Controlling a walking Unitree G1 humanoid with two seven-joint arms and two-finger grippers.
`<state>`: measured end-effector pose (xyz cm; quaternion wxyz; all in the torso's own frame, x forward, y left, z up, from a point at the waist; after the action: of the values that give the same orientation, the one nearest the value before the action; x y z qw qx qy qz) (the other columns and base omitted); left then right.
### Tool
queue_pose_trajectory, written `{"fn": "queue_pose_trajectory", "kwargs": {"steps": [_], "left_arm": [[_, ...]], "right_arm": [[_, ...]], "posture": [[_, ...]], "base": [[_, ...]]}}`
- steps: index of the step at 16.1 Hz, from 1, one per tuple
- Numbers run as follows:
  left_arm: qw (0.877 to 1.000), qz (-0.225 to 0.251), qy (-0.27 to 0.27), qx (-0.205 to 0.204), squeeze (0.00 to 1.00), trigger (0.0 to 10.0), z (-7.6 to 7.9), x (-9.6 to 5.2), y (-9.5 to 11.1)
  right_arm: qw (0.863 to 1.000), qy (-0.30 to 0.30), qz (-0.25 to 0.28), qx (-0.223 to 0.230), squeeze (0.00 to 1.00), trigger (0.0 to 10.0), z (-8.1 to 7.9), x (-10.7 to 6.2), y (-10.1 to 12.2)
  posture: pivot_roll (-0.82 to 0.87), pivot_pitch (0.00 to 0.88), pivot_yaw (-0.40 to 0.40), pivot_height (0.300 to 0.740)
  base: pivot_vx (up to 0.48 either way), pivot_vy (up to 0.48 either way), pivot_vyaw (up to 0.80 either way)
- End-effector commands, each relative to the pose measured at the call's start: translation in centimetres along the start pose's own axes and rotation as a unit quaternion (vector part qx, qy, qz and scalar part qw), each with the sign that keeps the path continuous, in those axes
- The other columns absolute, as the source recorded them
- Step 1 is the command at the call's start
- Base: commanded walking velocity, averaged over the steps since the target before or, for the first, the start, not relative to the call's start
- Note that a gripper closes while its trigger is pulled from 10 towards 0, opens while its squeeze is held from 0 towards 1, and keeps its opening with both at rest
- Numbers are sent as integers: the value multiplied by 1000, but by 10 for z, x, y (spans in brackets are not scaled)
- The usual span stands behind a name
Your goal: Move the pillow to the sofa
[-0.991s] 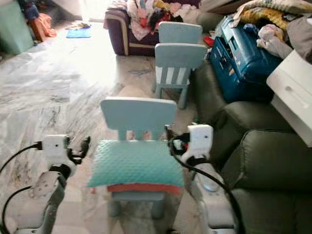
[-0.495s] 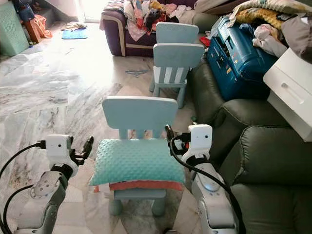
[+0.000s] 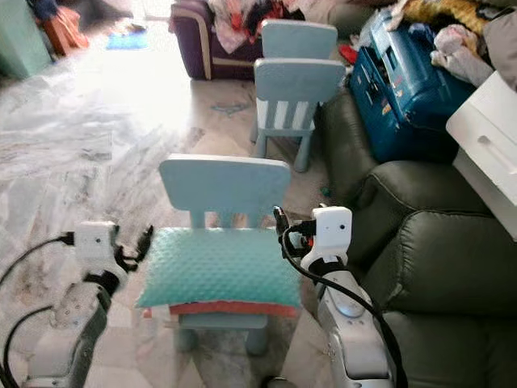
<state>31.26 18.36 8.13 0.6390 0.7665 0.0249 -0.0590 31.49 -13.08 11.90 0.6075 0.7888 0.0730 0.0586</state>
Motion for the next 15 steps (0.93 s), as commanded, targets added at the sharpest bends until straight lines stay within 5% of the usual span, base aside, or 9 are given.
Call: {"fn": "queue_pose_trajectory", "kwargs": {"steps": [1, 15], "left_arm": [[1000, -2, 6, 5, 0, 10000, -4, 0, -1], [1000, -10, -1, 12, 0, 10000, -8, -6, -5]], "right_arm": [[1000, -2, -2, 0, 0, 10000, 1, -2, -1], [1000, 3, -7, 18, 0, 10000, -4, -9, -3]], "posture": [[-82, 104, -30, 740], [-76, 145, -22, 740]], "base": [[0, 0, 0], [0, 0, 0]]}}
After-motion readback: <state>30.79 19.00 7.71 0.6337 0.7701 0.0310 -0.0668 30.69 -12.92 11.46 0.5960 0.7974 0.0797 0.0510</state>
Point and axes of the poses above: a point about 5 cm out from each wrist's last joint towards the gripper, its own x axis pointing out of the wrist towards the gripper, its own y axis along the axis of the wrist's last joint, z = x × y, the point moved 4 cm from there along x, pointing out of the wrist towards the gripper, and after that the axes turned 12 degrees about x, right-handed, at the moved point
